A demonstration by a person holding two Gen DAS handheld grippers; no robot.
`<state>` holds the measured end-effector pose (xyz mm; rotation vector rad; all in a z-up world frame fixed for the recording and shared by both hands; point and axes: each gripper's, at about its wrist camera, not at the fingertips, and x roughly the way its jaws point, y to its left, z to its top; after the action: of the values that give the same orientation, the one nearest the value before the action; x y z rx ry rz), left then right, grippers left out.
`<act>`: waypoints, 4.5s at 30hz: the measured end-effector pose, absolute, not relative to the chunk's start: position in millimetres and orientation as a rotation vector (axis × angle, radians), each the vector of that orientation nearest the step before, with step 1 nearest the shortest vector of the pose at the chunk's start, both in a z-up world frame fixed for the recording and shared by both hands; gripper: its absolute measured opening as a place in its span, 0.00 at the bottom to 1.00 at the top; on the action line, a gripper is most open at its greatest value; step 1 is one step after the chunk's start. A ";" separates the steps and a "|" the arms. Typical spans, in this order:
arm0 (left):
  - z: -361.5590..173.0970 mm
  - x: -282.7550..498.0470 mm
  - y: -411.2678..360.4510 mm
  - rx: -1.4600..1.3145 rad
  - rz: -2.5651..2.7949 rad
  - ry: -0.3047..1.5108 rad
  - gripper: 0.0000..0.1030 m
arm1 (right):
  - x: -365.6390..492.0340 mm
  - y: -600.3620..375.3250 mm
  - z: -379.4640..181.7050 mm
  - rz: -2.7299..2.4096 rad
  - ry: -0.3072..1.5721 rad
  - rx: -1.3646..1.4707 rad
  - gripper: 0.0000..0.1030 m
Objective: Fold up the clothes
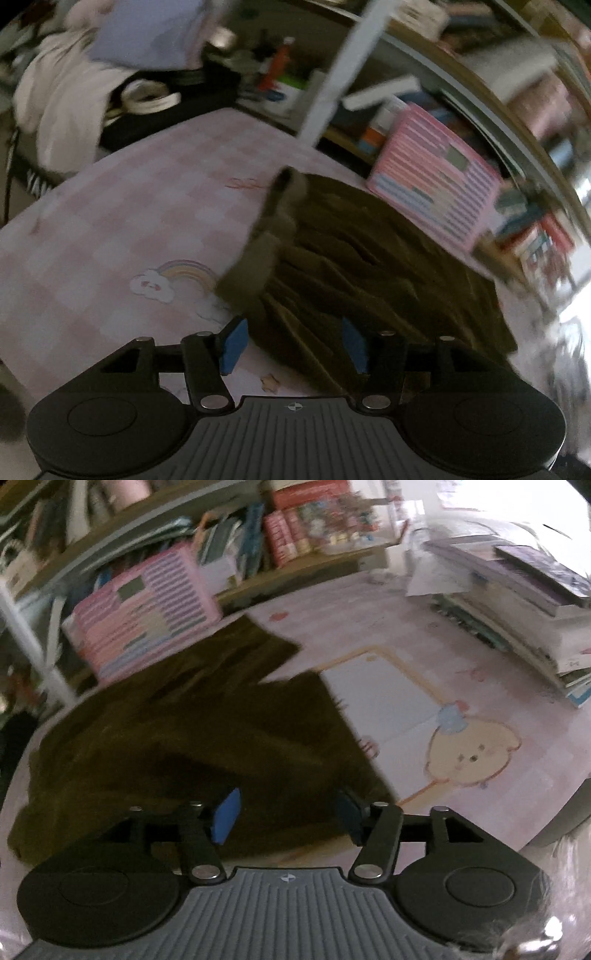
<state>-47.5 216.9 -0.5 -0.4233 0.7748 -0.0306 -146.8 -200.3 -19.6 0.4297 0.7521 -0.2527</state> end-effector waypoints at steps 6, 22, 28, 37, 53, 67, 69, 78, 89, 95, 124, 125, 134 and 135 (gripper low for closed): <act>1.7 -52.9 186.0 -0.188 -0.129 0.787 0.62 | -150.0 -158.7 -24.2 -0.213 0.812 0.377 0.66; -1.3 -86.0 175.4 -0.017 -0.277 0.782 0.90 | -180.7 -95.5 -10.8 -0.296 0.829 0.287 0.84; -2.4 -87.4 187.5 -0.017 -0.307 0.779 0.90 | -191.6 -77.3 -6.1 -0.337 0.819 0.280 0.84; -5.3 -85.7 198.9 -0.008 -0.359 0.775 0.91 | -194.8 -57.2 -2.9 -0.367 0.823 0.275 0.84; -15.8 -57.4 187.7 0.004 -0.378 0.817 0.92 | -169.4 -60.2 -9.2 -0.368 0.856 0.262 0.85; 4.6 24.1 168.5 -0.012 -0.244 0.780 0.92 | -70.1 -159.3 -2.0 -0.181 0.762 0.234 0.86; 8.3 39.1 164.7 -0.016 -0.225 0.776 0.92 | -45.1 -182.0 2.6 -0.141 0.749 0.211 0.86; 22.1 111.9 158.9 -0.040 -0.160 0.709 0.92 | 90.2 -270.1 -6.1 -0.005 0.824 0.078 0.86; 18.6 187.5 157.3 0.080 -0.205 0.663 0.92 | 230.9 -323.3 -22.2 0.164 0.822 0.022 0.82; 7.1 209.0 154.1 0.137 -0.285 0.702 0.86 | 272.2 -312.0 -39.3 0.290 0.844 -0.039 0.64; 10.4 247.7 165.5 0.240 -0.353 0.669 0.05 | 247.1 -274.6 4.1 0.152 0.632 -0.158 0.09; 17.1 240.8 165.5 0.242 -0.372 0.642 0.05 | 230.6 -273.3 11.7 0.134 0.613 -0.147 0.09; 67.4 141.2 176.6 0.215 -0.516 0.430 0.05 | 81.9 -262.2 79.8 -0.031 0.437 -0.051 0.09; 67.3 126.7 178.4 0.220 -0.531 0.427 0.05 | 62.4 -261.8 81.7 -0.045 0.435 -0.038 0.09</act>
<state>126.7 178.4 67.3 0.2202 0.4271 -0.5314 62.4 -261.8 81.7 -0.0376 0.4354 -0.0448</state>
